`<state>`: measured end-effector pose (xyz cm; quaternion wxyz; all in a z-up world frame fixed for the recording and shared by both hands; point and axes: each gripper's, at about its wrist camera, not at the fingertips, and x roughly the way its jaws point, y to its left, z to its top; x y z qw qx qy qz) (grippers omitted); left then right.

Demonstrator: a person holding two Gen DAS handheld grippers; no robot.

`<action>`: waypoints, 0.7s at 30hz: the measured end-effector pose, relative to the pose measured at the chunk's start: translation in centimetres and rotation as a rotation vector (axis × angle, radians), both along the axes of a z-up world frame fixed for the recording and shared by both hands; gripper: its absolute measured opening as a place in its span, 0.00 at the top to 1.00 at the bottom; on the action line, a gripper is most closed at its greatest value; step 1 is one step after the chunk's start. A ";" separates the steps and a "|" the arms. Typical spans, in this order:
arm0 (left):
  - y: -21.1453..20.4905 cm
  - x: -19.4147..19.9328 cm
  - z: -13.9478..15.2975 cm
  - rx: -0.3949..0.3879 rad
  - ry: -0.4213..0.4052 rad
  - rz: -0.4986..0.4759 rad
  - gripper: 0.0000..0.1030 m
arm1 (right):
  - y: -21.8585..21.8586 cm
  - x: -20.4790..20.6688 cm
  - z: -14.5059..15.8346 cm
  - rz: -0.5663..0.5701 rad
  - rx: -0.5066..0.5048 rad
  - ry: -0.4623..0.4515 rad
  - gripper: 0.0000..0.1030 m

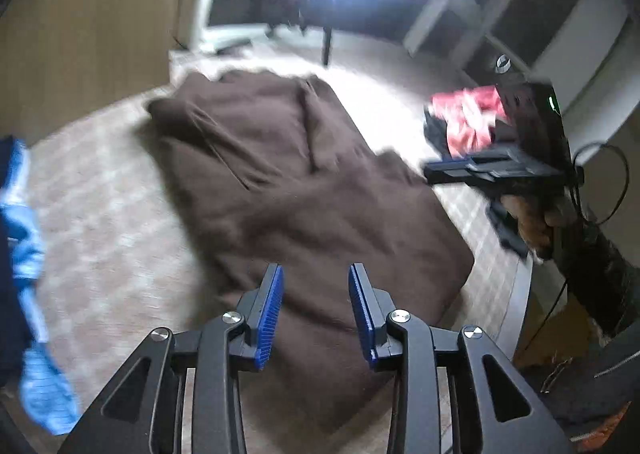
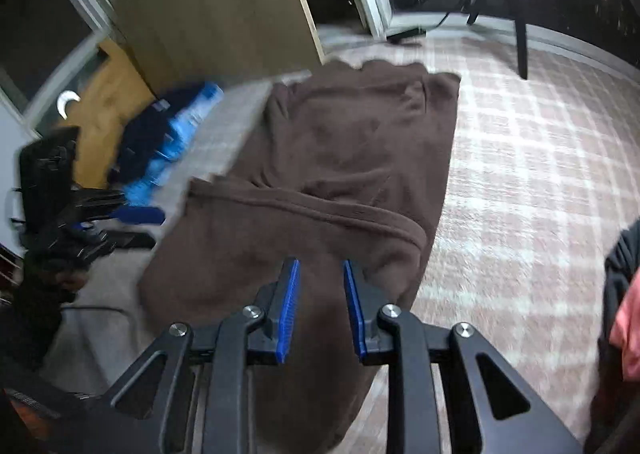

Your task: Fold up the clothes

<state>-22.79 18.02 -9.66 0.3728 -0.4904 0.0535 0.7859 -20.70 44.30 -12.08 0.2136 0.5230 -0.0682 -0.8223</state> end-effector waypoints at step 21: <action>2.1 -11.4 3.4 -0.210 0.154 0.029 0.57 | 3.8 -7.7 11.8 -0.105 0.198 0.196 0.61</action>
